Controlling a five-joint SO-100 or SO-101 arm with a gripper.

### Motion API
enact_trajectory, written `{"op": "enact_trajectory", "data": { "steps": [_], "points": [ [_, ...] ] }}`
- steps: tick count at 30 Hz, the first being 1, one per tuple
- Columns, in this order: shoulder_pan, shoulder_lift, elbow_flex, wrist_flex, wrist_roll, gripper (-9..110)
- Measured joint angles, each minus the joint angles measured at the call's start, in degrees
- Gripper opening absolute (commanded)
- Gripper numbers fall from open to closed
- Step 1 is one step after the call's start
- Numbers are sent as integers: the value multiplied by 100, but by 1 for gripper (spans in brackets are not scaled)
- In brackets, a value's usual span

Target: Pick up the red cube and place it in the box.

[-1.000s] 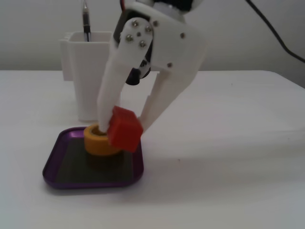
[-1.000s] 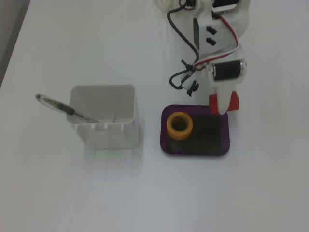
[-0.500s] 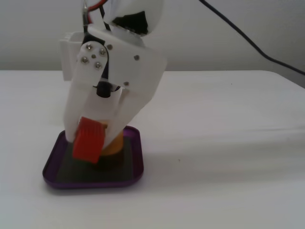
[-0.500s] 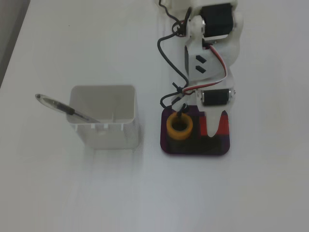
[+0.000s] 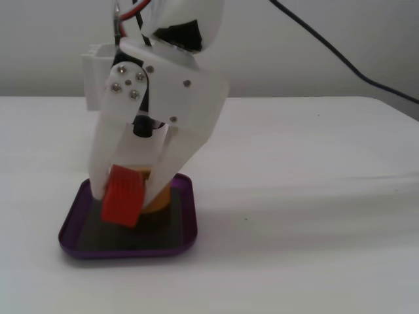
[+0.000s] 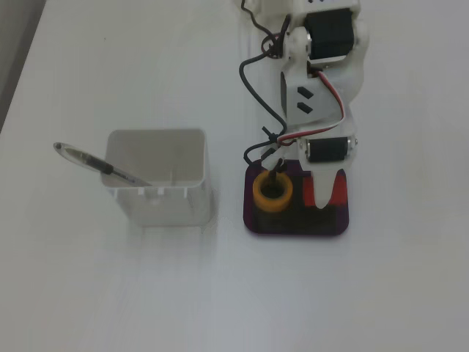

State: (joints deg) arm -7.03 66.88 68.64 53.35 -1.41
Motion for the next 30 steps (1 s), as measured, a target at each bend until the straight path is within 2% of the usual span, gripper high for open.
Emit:
{"op": "enact_trajectory", "data": {
  "steps": [14,23,30],
  "points": [
    [9,0,-255,826,0,16],
    [44,721,-1934,2338,0,15],
    [44,1837,-2224,3480,70,15]
  ]
}}
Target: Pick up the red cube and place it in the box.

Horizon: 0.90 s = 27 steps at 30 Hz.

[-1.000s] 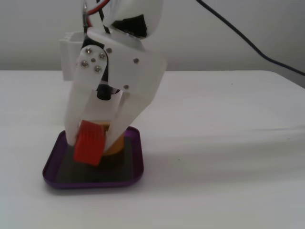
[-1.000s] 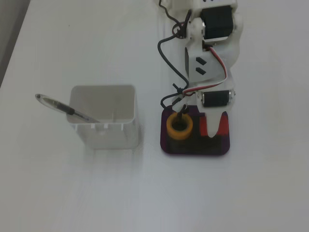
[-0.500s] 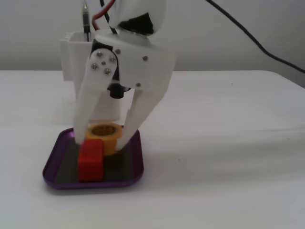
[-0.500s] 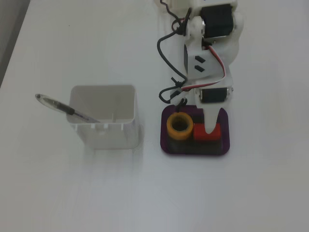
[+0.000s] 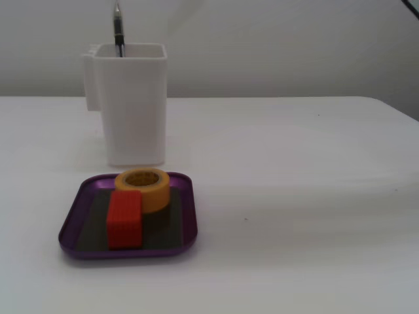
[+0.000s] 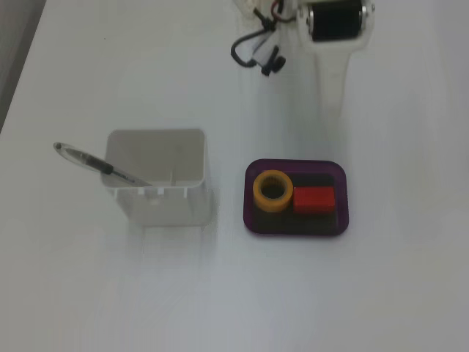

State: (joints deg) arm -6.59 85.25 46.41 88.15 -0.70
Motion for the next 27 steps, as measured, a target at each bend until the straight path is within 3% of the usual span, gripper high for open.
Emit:
{"op": "enact_trajectory", "data": {
  "steps": [12,18,27],
  "points": [
    [413,2083,712,791,158,15],
    [475,3287,2813,360,158,15],
    [448,5722,7146,-1854,149,15]
  ]
}}
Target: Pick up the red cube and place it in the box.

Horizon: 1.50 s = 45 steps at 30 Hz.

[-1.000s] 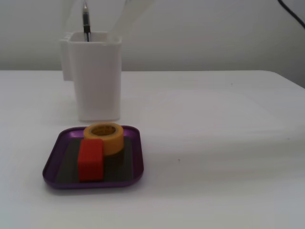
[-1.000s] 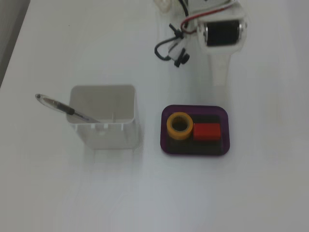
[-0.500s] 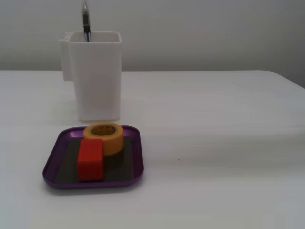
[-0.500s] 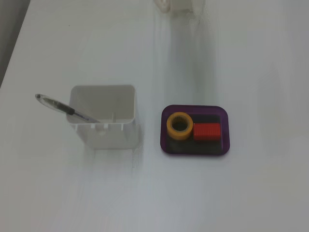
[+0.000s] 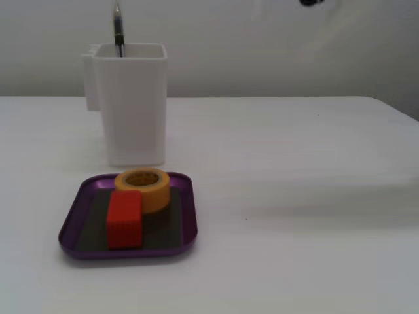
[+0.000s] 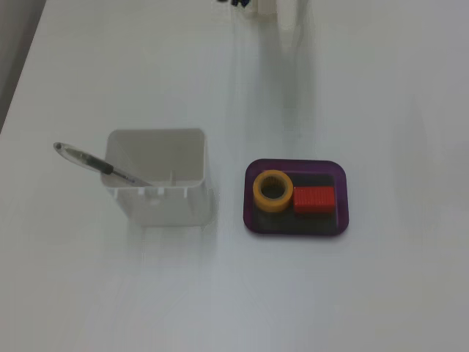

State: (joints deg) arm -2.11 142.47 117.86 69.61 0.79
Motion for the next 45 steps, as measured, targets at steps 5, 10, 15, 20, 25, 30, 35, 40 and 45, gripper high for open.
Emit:
{"op": "enact_trajectory", "data": {
  "steps": [5,10,15,20,25,30,35,40,45],
  "points": [
    [62,1406,2145,-896,-9,15],
    [79,2593,3577,-1046,-9,15],
    [79,3771,4403,-1055,-9,15],
    [79,4746,5124,-1028,-9,15],
    [53,5001,5458,-686,-9,15],
    [53,5001,5563,-606,-9,5],
    [53,5001,5651,-422,-9,1],
    [53,5001,5660,-404,-9,0],
    [53,5001,5660,-404,-9,0]
  ]
}}
